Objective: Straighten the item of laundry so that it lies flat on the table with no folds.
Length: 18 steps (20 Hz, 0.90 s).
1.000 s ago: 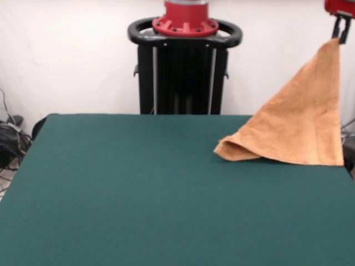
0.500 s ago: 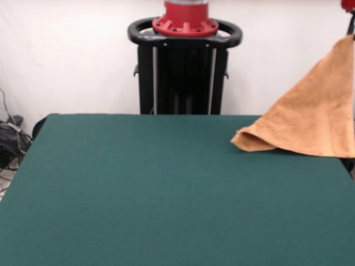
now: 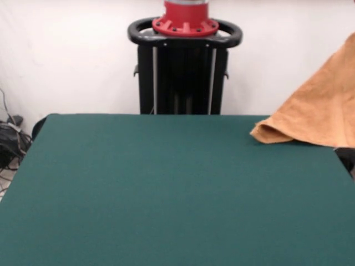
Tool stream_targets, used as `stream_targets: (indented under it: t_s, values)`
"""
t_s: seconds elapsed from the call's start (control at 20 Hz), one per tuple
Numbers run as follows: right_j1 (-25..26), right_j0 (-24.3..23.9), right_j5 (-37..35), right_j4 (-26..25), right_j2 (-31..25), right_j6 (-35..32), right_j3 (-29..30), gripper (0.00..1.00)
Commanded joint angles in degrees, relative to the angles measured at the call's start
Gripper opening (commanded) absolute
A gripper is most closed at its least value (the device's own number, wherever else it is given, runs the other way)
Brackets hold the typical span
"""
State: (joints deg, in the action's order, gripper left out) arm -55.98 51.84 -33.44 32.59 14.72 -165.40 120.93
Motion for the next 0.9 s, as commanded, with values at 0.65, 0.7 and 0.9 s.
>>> stream_targets:
  t_s: [0.65,0.7,0.9]
  values:
    - [8.34,9.54,-19.36,0.91,-2.01,-47.59,-28.94,0.00]
    - [8.88,9.93,-19.92,0.64,-1.93,-48.58,-30.36,0.00]
    - [11.50,10.17,-21.69,-1.35,-1.85,-48.85,-35.32,0.00]
